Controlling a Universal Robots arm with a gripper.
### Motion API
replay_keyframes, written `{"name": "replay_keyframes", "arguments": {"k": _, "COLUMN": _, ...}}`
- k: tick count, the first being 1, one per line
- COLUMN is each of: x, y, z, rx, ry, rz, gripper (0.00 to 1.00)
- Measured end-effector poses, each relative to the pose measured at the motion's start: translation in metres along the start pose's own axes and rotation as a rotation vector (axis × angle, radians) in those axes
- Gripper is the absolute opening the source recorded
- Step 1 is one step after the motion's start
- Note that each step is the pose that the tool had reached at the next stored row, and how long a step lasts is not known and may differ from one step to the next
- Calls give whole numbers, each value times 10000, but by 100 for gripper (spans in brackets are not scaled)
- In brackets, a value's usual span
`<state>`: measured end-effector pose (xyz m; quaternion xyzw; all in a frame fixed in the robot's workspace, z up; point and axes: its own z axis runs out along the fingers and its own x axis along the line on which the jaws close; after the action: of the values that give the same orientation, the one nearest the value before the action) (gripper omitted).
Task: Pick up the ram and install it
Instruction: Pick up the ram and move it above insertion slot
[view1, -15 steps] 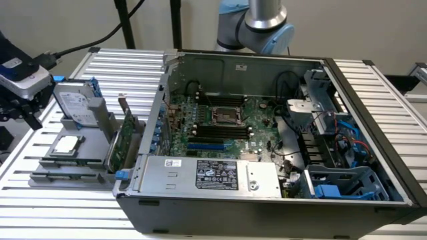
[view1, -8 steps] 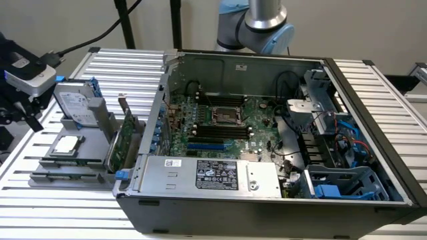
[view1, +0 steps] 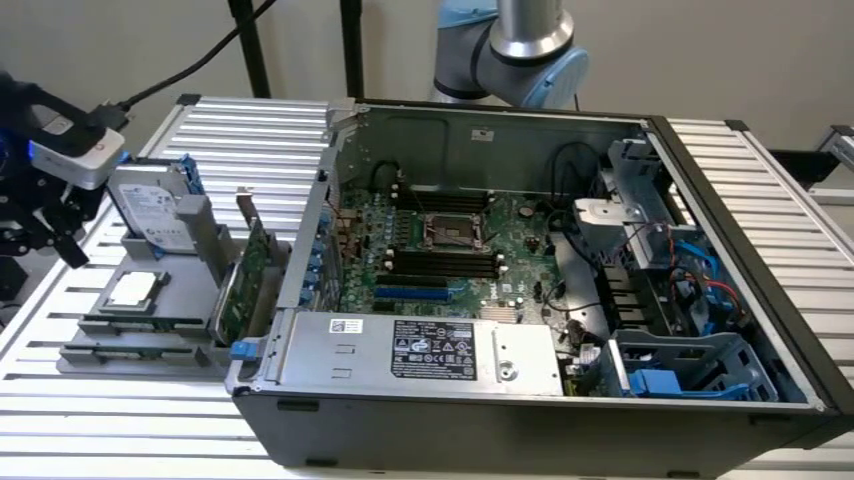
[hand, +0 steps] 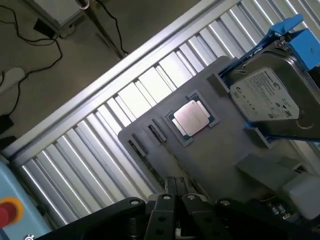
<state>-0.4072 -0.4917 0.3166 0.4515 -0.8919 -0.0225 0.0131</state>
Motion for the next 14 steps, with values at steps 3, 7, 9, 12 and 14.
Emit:
{"name": "replay_keyframes", "arguments": {"k": 3, "x": 0, "y": -2, "z": 20, "rx": -6, "ry": 34, "rz": -540, "gripper": 0}}
{"name": "replay_keyframes", "arguments": {"k": 7, "x": 0, "y": -3, "z": 47, "rx": -15, "ry": 81, "rz": -1262, "gripper": 0}}
{"name": "replay_keyframes", "arguments": {"k": 9, "x": 0, "y": -4, "z": 61, "rx": -19, "ry": 104, "rz": -1622, "gripper": 0}}
{"name": "replay_keyframes", "arguments": {"k": 12, "x": 0, "y": -4, "z": 84, "rx": -22, "ry": 136, "rz": -2171, "gripper": 0}}
{"name": "replay_keyframes", "arguments": {"k": 14, "x": 0, "y": -5, "z": 100, "rx": -22, "ry": 155, "rz": -2535, "gripper": 0}}
